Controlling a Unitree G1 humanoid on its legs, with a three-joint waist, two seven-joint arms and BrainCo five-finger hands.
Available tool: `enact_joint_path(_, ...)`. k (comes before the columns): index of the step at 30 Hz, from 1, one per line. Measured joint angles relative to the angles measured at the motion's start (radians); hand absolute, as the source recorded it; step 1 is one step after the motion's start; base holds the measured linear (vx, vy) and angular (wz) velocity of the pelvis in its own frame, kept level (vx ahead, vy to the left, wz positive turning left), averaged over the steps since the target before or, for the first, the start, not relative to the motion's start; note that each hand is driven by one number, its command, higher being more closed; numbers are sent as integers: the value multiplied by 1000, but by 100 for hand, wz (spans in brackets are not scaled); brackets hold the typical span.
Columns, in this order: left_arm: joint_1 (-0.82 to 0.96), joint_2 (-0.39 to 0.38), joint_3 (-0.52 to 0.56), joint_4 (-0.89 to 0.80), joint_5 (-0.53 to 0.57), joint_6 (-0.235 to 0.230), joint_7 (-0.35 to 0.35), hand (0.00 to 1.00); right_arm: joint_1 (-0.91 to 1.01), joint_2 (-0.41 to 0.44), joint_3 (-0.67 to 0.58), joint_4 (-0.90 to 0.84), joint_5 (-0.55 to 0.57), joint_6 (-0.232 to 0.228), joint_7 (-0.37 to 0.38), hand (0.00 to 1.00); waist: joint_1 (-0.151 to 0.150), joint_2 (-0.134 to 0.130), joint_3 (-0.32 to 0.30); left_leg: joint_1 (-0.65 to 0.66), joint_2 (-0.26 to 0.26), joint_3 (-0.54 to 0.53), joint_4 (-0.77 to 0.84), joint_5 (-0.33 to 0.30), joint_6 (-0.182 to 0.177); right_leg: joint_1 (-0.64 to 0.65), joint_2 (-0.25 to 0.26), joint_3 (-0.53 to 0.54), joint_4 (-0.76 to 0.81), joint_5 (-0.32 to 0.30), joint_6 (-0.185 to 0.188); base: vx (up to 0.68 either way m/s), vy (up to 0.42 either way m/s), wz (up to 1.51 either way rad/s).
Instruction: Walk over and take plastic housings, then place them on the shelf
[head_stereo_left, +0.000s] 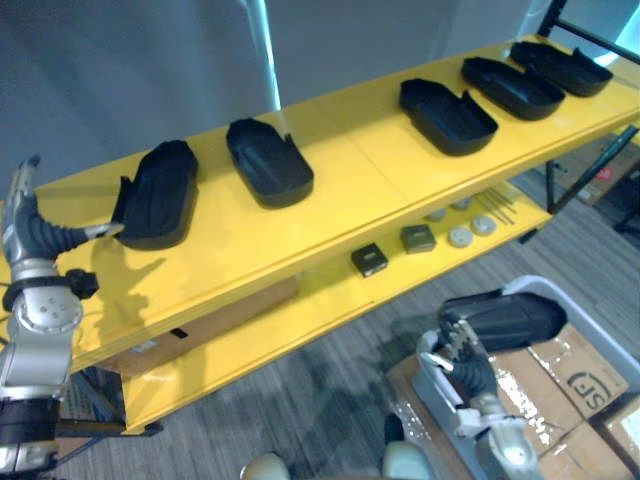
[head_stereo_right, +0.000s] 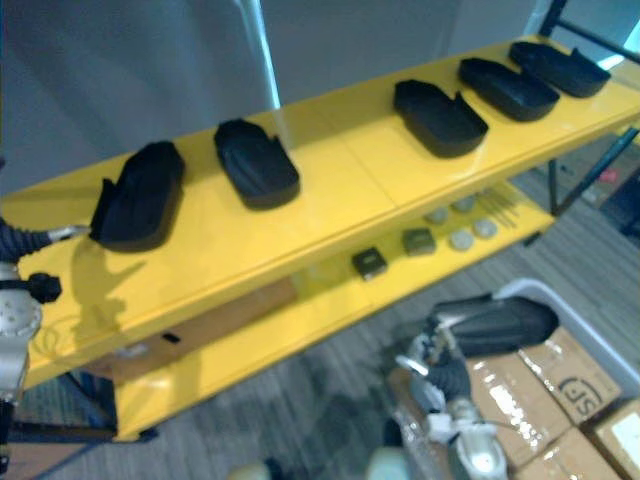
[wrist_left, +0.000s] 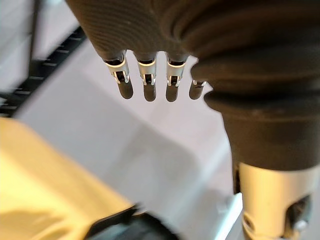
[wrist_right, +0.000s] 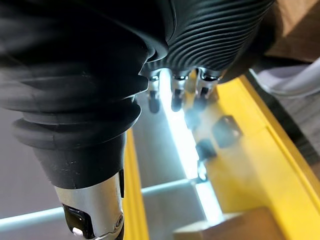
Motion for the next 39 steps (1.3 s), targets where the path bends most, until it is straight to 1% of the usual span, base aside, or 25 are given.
enact_joint_path(1, -1, 15, -19, 20, 0, 0, -4, 0, 0, -4, 1, 0, 2, 0, 2, 0, -1, -2, -1, 0, 0, 1, 1, 0, 0, 0, 0, 1, 0, 0, 0, 9, 30, -2)
enact_joint_path(3, -23, 48, -53, 66, -9, -1, -39, 0, -6, -12, 7, 0, 19, 0, 11, 0, 0, -10, -6, 0, -1, 2, 1, 0, 0, -1, 0, 2, -1, 0, 0, 0, 0, 0)
enact_joint_path(5, -41, 51, -56, 77, -9, 1, -60, 0, -13, -14, 10, 0, 19, 1, 20, 0, 0, -15, -9, 0, -1, 3, 2, 0, 0, -1, 0, 4, -1, 0, 0, 0, 0, 0)
enact_joint_path(6, -53, 51, -67, 85, -11, 5, -79, 0, -23, -15, 14, 0, 19, 1, 20, 0, -2, -16, -9, 0, -1, 3, 2, 0, 0, -1, 0, 5, -1, 1, 0, 0, 0, 0)
enact_joint_path(8, -64, 50, -96, 95, -11, 14, -94, 0, -36, -15, 16, 0, 19, 2, 22, 0, -4, -15, -9, 1, -1, 4, 3, 0, 0, -2, 0, 5, -1, 1, -1, 0, 0, 0)
enact_joint_path(9, -66, 49, -104, 105, -11, 20, -107, 0, -44, -16, 16, 0, 20, 2, 22, 0, -11, -15, -9, 1, 0, 5, 3, 0, 0, -3, 1, 7, -1, 1, -1, 0, 0, 0)
enact_joint_path(10, -70, 49, -110, 130, -26, 34, -108, 0, -53, -17, 16, 0, 20, 2, 24, 0, -21, -15, -9, 1, 0, 7, 4, 0, 0, -3, 1, 8, -1, 1, -1, -10, 13, -5)
enact_joint_path(11, -72, 48, -111, 143, -41, 37, -108, 0, -56, -19, 16, -1, 20, 2, 24, 0, -24, -15, -9, 2, 0, 9, 4, 0, 0, -4, 2, 10, -1, 2, -2, -14, 17, -9)
enact_joint_path(16, -163, 32, -120, 257, -159, 55, -94, 0, -59, -26, 15, -1, 20, 23, 45, 0, -27, -13, -6, 1, 3, 28, 5, -1, -1, -19, 8, 33, -1, 9, -3, -23, 16, -12)
enact_joint_path(20, -204, 22, -120, 283, -150, 54, -99, 0, -74, -33, 13, -13, 20, 23, 63, 0, -41, -8, 9, 1, 7, 30, 12, -3, -2, -20, 11, 36, 3, 9, -4, -8, 5, -1)
enact_joint_path(22, -233, 22, -121, 306, -75, 52, -111, 0, -90, -47, 13, -16, 23, 23, 64, 0, -48, 1, 27, 1, 12, 36, 22, -8, -3, -24, 16, 45, 7, 9, -4, -29, 23, -9)
enact_joint_path(25, -261, 23, -127, 318, -21, 36, -131, 0, -95, -65, 8, -19, 39, 23, 65, 0, -48, 9, 36, -1, 13, 52, 22, -8, -3, -40, 17, 59, 13, 9, -4, -14, 24, -12)
enact_joint_path(27, -280, 24, -148, 318, 27, 15, -159, 0, -99, -69, -6, -19, 42, 23, 72, 0, -54, 18, 48, 0, 13, 54, 25, -9, -2, -40, 17, 60, 14, 9, -3, 4, 26, -5)
enact_joint_path(28, -283, 27, -160, 318, 45, 7, -162, 0, -99, -71, -6, -19, 51, 23, 75, 0, -56, 20, 49, 0, 14, 55, 28, -10, -3, -40, 17, 60, 14, 9, -3, 8, 30, -3)
enact_joint_path(29, -284, 36, -184, 316, 70, -13, -172, 0, -101, -76, -6, -19, 59, 23, 83, 0, -59, 22, 52, -1, 17, 55, 34, -14, -4, -40, 19, 61, 14, 9, -3, 0, 0, 0)
enact_joint_path(31, -284, 45, -215, 316, 121, -21, -191, 0, -105, -81, -6, -19, 59, 23, 85, 0, -68, 22, 52, -1, 18, 56, 36, -16, -4, -39, 19, 61, 14, 9, -3, -1, 16, -1)
enact_joint_path(33, -284, 54, -249, 313, 185, -52, -213, 0, -108, -90, -6, -19, 60, 23, 86, 0, -73, 24, 53, 0, 18, 57, 40, -21, -4, -37, 19, 62, 14, 9, -3, -9, 36, -2)
enact_joint_path(35, -284, 62, -267, 306, 229, -64, -238, 0, -107, -100, -6, -19, 61, 23, 86, 0, -74, 29, 57, -1, 20, 57, 45, -28, -3, -35, 19, 62, 14, 9, -3, -19, 38, -3)
enact_joint_path(36, -281, 79, -293, 303, 247, -74, -248, 0, -108, -105, -5, -19, 64, 23, 86, 0, -75, 35, 62, -1, 23, 58, 55, -33, -1, -32, 19, 62, 13, 9, -3, -27, 49, -4)
enact_joint_path(39, -273, 110, -323, 267, 247, -87, -280, 0, -106, -114, -4, -18, 80, 23, 87, 0, -76, 47, 69, -1, 27, 57, 63, -38, 0, -27, 20, 61, 12, 9, -3, -14, 33, -1)
